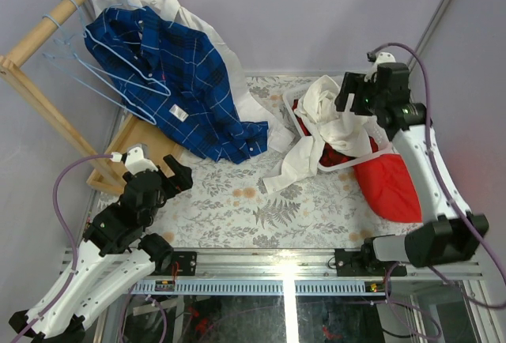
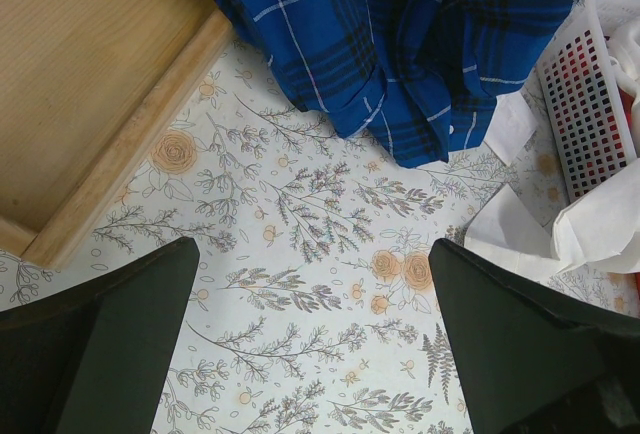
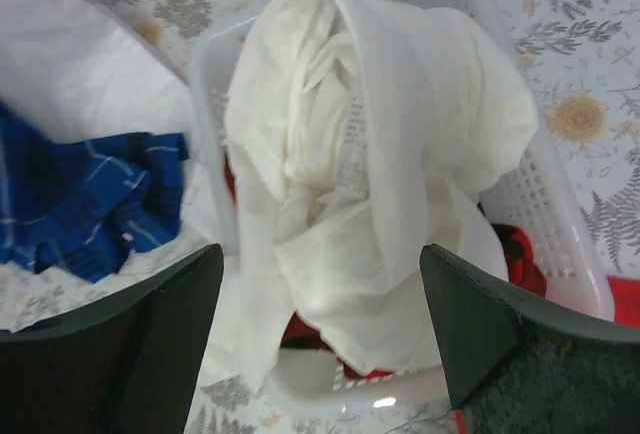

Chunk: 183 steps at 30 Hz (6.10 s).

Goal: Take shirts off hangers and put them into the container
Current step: Place the shirt in the bin, then adjust the shirt in the bin, then pick up the hanger from the clothesline.

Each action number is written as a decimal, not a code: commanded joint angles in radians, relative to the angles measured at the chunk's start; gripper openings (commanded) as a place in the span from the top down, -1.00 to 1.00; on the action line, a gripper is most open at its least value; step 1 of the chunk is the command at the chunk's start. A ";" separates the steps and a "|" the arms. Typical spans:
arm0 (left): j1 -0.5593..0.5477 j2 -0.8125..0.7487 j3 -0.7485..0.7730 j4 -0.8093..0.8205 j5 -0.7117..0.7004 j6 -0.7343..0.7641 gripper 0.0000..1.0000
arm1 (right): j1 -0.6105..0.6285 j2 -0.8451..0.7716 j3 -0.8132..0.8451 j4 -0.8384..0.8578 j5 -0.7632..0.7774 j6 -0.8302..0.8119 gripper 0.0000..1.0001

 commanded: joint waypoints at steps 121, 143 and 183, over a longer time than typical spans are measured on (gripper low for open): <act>0.004 0.009 0.026 0.015 -0.013 -0.006 -1.00 | 0.395 0.165 0.111 0.642 -0.462 0.209 -0.49; 0.004 0.019 0.025 0.018 -0.010 -0.005 -1.00 | 0.517 0.752 0.870 0.734 -0.446 0.195 -0.38; 0.003 0.000 0.024 0.022 -0.001 0.000 -1.00 | 0.601 0.808 1.065 0.562 -0.037 -0.191 -0.95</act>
